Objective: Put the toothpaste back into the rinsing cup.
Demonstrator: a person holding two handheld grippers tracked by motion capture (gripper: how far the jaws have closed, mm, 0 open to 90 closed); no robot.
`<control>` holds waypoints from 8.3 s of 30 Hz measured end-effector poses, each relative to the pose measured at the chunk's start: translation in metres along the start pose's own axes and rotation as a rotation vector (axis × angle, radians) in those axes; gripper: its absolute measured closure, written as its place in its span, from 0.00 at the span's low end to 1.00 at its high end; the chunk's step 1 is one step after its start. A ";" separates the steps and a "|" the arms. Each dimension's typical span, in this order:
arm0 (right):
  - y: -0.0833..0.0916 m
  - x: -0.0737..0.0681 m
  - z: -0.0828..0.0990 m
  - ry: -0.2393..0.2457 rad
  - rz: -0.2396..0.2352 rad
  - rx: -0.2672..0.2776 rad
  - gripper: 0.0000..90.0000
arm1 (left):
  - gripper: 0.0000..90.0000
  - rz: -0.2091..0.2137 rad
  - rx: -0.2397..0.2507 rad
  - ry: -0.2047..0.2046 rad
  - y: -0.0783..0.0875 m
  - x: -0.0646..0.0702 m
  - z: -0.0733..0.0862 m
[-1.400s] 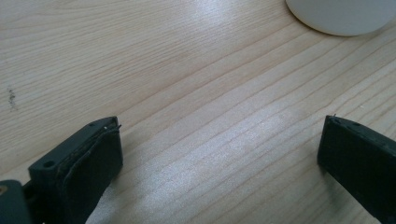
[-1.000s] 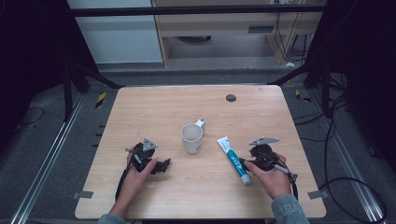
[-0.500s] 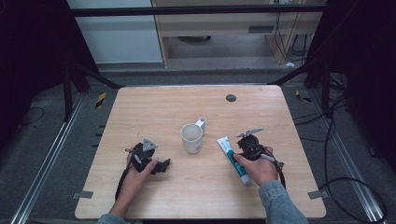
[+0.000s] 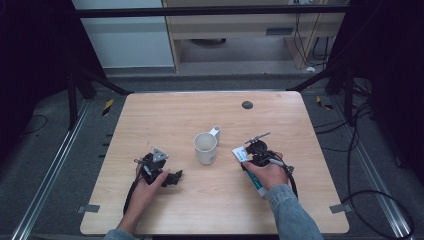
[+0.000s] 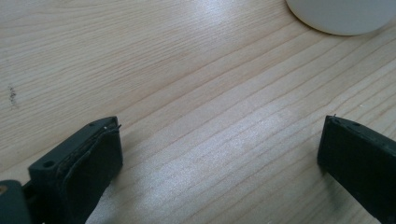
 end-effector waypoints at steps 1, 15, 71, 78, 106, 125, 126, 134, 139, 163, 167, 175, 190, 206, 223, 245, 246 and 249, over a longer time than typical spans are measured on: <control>-0.002 0.000 0.000 -0.003 0.003 -0.004 0.45 | 0.00 0.000 0.000 0.000 0.000 0.000 0.000; -0.015 -0.006 -0.001 0.009 -0.017 -0.044 0.55 | 0.00 0.000 -0.001 0.001 0.000 0.000 0.000; -0.019 -0.007 -0.001 0.064 0.027 -0.128 0.68 | 0.00 -0.003 -0.004 -0.003 0.000 0.000 0.000; -0.019 -0.008 -0.003 0.106 0.063 -0.165 0.70 | 0.00 -0.003 -0.003 -0.003 0.000 0.000 0.000; -0.009 -0.002 -0.006 0.047 -0.003 -0.141 0.87 | 0.00 -0.002 -0.003 -0.003 -0.001 0.000 -0.001; 0.033 0.002 -0.023 0.006 -0.037 -0.009 0.87 | 0.00 -0.002 -0.002 -0.003 -0.001 0.000 -0.001; 0.035 0.003 -0.024 0.010 -0.037 -0.001 0.87 | 0.00 -0.002 -0.002 -0.003 -0.001 0.000 -0.001; 0.053 -0.002 -0.041 -0.003 -0.070 0.093 0.87 | 0.00 -0.002 -0.002 -0.003 -0.001 0.000 -0.001; 0.064 -0.006 -0.053 0.000 -0.073 0.141 0.87 | 0.00 -0.002 -0.002 -0.002 -0.001 0.000 -0.001; 0.100 -0.018 -0.106 0.009 -0.091 0.314 0.87 | 0.00 -0.002 0.000 -0.004 -0.001 0.000 -0.001; 0.104 -0.020 -0.113 0.017 -0.087 0.326 0.87 | 0.00 -0.002 0.000 -0.002 -0.001 0.000 -0.001; 0.107 -0.024 -0.121 0.015 -0.087 0.352 0.87 | 0.00 -0.002 0.000 -0.002 -0.001 0.000 -0.001; 0.108 -0.031 -0.131 0.022 -0.091 0.366 0.87 | 0.00 -0.002 -0.001 -0.003 -0.001 0.000 -0.001; 0.112 -0.035 -0.141 0.018 -0.055 0.401 0.87 | 0.00 -0.002 -0.002 -0.003 -0.001 0.000 -0.001; 0.120 -0.035 -0.166 0.004 -0.010 0.471 0.87 | 0.00 -0.002 -0.001 -0.003 -0.001 0.000 -0.001; 0.125 -0.040 -0.183 0.014 -0.003 0.524 0.88 | 0.00 -0.002 -0.001 -0.003 -0.001 0.000 -0.001; 0.125 -0.040 -0.183 0.013 -0.003 0.527 0.88 | 0.00 -0.002 -0.001 -0.003 -0.001 0.000 -0.001; 0.124 -0.041 -0.184 0.015 0.003 0.534 0.88 | 0.00 -0.002 0.001 -0.001 -0.001 0.000 -0.001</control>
Point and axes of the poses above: each handheld gripper's, and its own axes: y roughly backward along the jaws, z roughly out of its underside, x roughly to its right, the point moved 10 cm from there along -y, roughly forward along the jaws, and after that the axes turned 12 degrees about y, right-handed, at the moved point
